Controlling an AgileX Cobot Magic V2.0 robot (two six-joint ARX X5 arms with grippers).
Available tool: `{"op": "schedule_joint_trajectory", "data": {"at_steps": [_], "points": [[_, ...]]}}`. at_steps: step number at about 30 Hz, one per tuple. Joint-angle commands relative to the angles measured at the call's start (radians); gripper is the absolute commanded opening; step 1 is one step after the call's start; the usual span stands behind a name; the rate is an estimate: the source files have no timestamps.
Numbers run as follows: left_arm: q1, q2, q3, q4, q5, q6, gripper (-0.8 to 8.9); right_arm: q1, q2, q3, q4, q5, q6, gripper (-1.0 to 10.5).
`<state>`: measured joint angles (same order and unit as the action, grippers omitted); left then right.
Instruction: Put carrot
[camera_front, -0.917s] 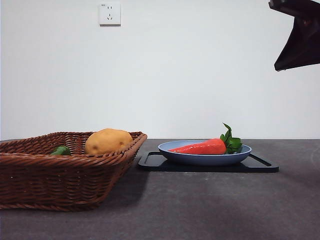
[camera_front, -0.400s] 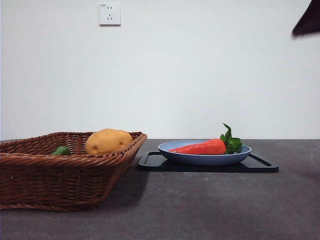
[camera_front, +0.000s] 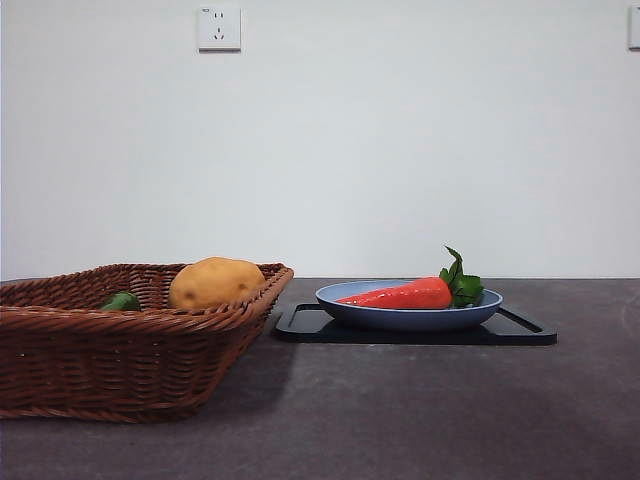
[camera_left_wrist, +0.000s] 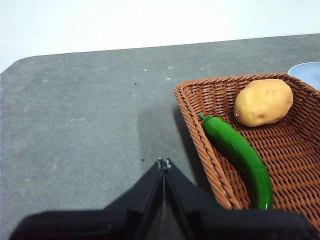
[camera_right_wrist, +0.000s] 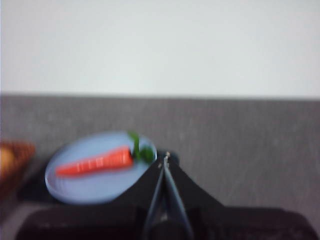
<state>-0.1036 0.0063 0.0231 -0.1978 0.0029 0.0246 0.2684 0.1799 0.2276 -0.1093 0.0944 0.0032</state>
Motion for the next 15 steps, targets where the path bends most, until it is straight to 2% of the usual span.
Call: {"op": "schedule_joint_trajectory", "data": {"at_steps": [1, 15], "points": [[0.002, -0.002, -0.01, 0.003, -0.001, -0.01, 0.08, -0.029, -0.042, -0.051, 0.019, -0.045, -0.002, 0.0], [0.002, -0.002, -0.01, 0.003, -0.001, -0.01, 0.08, -0.092, -0.174, -0.215, 0.018, -0.041, -0.001, 0.0]]}}
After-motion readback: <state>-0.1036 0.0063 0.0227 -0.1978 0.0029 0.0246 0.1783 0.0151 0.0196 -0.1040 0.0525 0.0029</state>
